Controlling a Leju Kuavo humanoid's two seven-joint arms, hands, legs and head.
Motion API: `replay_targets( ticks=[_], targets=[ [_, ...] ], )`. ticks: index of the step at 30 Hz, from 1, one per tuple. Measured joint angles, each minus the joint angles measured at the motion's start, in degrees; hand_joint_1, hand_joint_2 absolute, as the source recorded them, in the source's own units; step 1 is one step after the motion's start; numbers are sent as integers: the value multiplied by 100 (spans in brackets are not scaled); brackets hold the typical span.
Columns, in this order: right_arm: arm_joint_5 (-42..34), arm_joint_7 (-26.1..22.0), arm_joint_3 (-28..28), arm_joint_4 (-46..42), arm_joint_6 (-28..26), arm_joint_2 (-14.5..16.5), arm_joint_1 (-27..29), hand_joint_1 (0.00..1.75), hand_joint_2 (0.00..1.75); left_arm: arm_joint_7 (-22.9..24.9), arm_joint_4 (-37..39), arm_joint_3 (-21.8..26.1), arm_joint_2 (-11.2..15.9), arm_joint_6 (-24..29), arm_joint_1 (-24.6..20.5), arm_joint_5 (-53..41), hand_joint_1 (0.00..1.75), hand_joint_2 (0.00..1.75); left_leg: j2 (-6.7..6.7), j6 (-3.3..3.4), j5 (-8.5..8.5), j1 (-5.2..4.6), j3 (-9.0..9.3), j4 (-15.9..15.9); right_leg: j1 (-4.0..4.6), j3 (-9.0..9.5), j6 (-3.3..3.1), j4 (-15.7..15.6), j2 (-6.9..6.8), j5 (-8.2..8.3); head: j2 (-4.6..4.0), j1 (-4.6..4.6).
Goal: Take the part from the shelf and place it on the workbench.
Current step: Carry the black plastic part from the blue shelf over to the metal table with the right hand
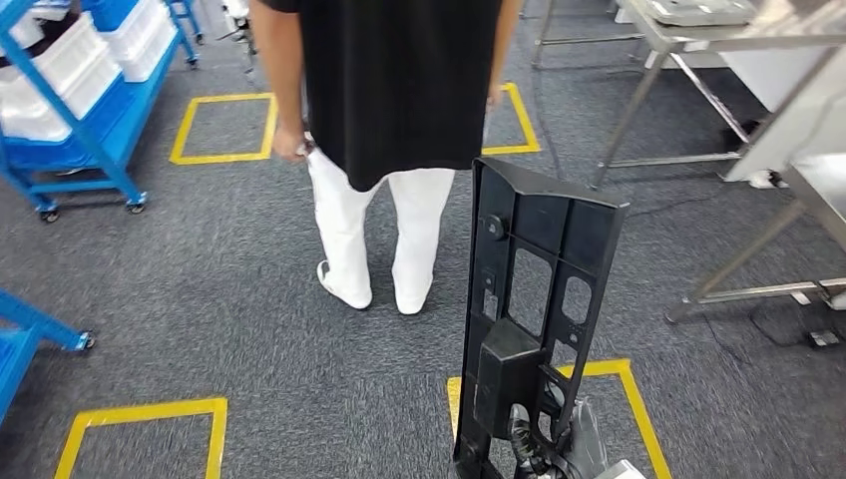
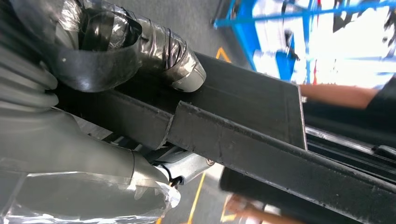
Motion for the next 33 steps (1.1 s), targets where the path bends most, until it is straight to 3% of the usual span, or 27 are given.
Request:
replay_targets(
  ticks=[1,2,3,5,7,9,10,13,17,19,20,21,23,24,25,26,28,30,32,33],
  targets=[
    [-4,-16,0,17,-24,0,17,175,175,20,24,17,7,19,-1,-1,0,175,96,-1,-3,-7,-6,2,-18,-60,17,188,-36,-53,0,-1],
    [-10,-27,0,32,-44,0,35,175,175,43,47,34,11,34,-8,-1,0,175,185,-7,-9,-8,-8,6,-38,-3,33,153,-64,6,0,0],
    [-19,-36,0,43,-63,0,51,175,175,62,70,50,14,49,-21,-2,0,175,265,-20,-19,-6,-2,13,-54,168,44,-101,-109,149,0,-1],
    [-36,-51,2,55,-104,0,66,175,175,92,107,71,20,67,-47,-8,0,175,398,-72,-59,-14,11,51,-50,654,40,-905,-340,435,0,-1],
    [-62,-69,4,61,-142,0,73,175,175,117,130,83,30,78,-68,-15,0,175,501,-136,-102,-35,27,90,-12,892,-7,-1340,-485,513,0,-1],
    [-87,-86,-1,63,-161,0,87,175,175,131,139,90,35,81,-97,-22,0,175,604,-192,-119,-38,61,98,16,876,-68,-1370,-390,507,0,-2],
    [-94,-93,-4,63,-172,0,95,175,175,133,141,92,37,81,-113,-28,0,175,583,-223,-145,-23,75,114,11,875,-100,-1386,-333,520,0,-2],
    [-97,-103,-7,62,-197,0,109,175,175,133,144,93,43,80,-133,-39,0,175,421,-282,-226,18,74,169,-20,892,-161,-1431,-242,554,0,-2],
    [-97,-105,-6,62,-199,0,109,175,175,133,144,93,45,80,-134,-39,0,175,378,-284,-239,18,68,183,-20,892,-165,-1432,-236,555,0,-3],
    [-97,-106,1,62,-206,1,105,175,175,132,149,98,45,78,-133,-39,0,175,161,-289,-426,28,-51,454,-24,882,-195,-1436,-190,565,0,-3],
    [-97,-106,4,62,-209,2,103,175,175,132,157,103,45,76,-124,-40,0,175,41,-296,-624,33,-227,840,-20,873,-214,-1435,-125,571,0,-3],
    [-97,-105,8,66,-213,2,102,175,175,134,167,109,45,74,-111,-42,0,175,-73,-297,-704,39,-392,1162,-15,865,-230,-1423,10,577,0,-3],
    [-96,-101,11,73,-235,2,101,175,175,135,185,131,48,71,-89,-49,0,175,-457,-270,-467,60,-360,909,-7,812,-176,-1364,409,588,0,-2],
    [-96,-97,11,77,-249,3,104,175,175,136,187,144,49,68,-88,-54,0,175,-597,-242,-239,63,-225,538,-20,779,-124,-1346,598,604,0,-2],
    [-95,-92,11,77,-266,3,109,175,175,136,189,156,49,65,-93,-60,0,175,-709,-208,-114,64,-99,217,-32,738,-61,-1342,736,630,0,-2],
    [-95,-88,9,77,-281,3,119,175,175,138,190,163,46,62,-101,-66,0,175,-621,-165,-91,67,-97,204,-44,711,-19,-1345,762,644,0,-2],
    [-95,-76,3,77,-317,2,130,175,175,143,191,174,38,59,-114,-77,0,175,-444,-75,-36,76,-83,135,-22,608,31,-1165,490,517,0,-1],
    [-93,-47,-1,77,-339,2,123,175,175,155,192,196,35,55,-103,-90,0,175,-245,-18,-21,59,-82,103,-6,326,59,-556,82,150,0,1],
    [-86,-20,-5,78,-343,2,118,175,175,171,192,212,35,51,-87,-101,0,175,-35,2,-33,34,-91,109,-22,28,93,103,-42,-127,0,0],
    [-81,-14,-9,78,-344,2,120,175,175,177,192,214,34,49,-88,-104,0,175,60,0,-41,29,-90,112,-27,-1,104,200,-61,-119,0,0]
  ],
)
